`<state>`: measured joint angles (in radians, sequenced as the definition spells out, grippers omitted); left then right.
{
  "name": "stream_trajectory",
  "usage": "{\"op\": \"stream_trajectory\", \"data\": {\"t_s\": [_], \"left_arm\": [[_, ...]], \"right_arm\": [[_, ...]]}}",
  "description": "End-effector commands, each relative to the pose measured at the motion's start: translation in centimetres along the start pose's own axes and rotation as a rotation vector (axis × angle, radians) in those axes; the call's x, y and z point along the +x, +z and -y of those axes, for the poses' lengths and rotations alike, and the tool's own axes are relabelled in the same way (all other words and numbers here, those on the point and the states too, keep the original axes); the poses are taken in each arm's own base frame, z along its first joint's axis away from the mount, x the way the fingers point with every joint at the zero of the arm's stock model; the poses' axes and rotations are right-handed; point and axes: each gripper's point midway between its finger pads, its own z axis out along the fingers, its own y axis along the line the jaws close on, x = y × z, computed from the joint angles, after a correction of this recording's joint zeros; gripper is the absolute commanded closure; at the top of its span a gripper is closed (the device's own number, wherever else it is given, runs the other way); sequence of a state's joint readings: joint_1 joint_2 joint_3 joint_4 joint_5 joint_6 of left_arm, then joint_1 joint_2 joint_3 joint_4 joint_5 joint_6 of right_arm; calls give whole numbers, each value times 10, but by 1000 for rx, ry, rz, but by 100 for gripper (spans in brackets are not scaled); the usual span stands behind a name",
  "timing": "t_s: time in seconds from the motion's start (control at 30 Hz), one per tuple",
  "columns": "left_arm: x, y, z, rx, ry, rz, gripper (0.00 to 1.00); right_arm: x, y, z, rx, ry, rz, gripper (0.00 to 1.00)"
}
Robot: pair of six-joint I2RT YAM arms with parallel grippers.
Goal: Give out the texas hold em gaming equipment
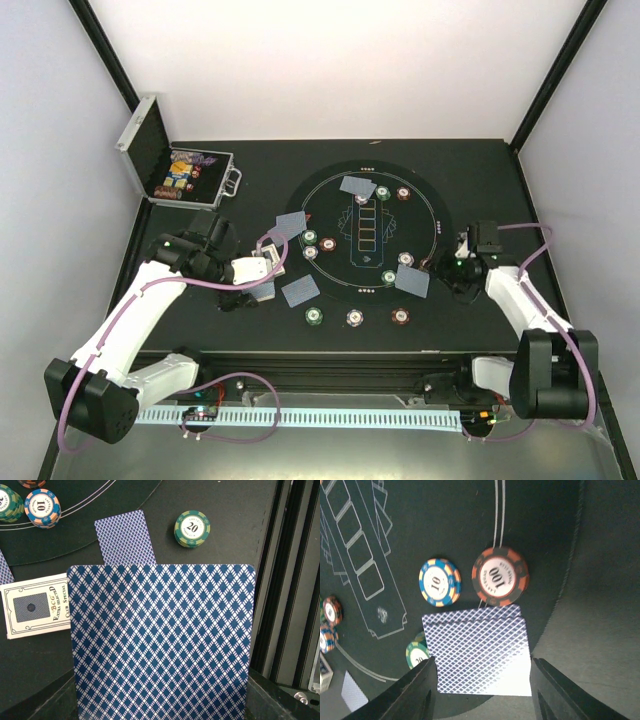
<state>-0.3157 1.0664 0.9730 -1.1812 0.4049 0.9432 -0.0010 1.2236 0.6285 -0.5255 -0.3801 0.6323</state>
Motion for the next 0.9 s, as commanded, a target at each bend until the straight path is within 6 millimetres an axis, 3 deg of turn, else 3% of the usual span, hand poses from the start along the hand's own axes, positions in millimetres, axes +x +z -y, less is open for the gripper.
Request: {"op": "stream_trajectory", "data": {"t_s": [0.0, 0.1, 0.2, 0.43, 0.5, 0.67, 0.87], "left_arm": [[-7, -4, 2, 7, 24, 37, 98], [-9, -4, 2, 10, 27, 46, 98], [-11, -5, 2, 9, 30, 50, 98], [-13, -5, 2, 22, 18, 56, 98], [-13, -5, 2, 19, 17, 53, 98], [-12, -5, 2, 20, 14, 50, 98], [-12, -7, 3, 20, 13, 50, 98]], "right_arm": [[-14, -22, 12, 112, -6, 102, 46], [-11, -29, -10, 54, -43, 118, 39], [11, -29, -56, -74, -115, 59, 29], [121, -32, -210, -541, -351, -235, 13], [150, -35, -240, -627, -404, -311, 12], [205, -29, -287, -706, -478, -434, 12], [249, -13, -317, -759, -508, -542, 13]]}}
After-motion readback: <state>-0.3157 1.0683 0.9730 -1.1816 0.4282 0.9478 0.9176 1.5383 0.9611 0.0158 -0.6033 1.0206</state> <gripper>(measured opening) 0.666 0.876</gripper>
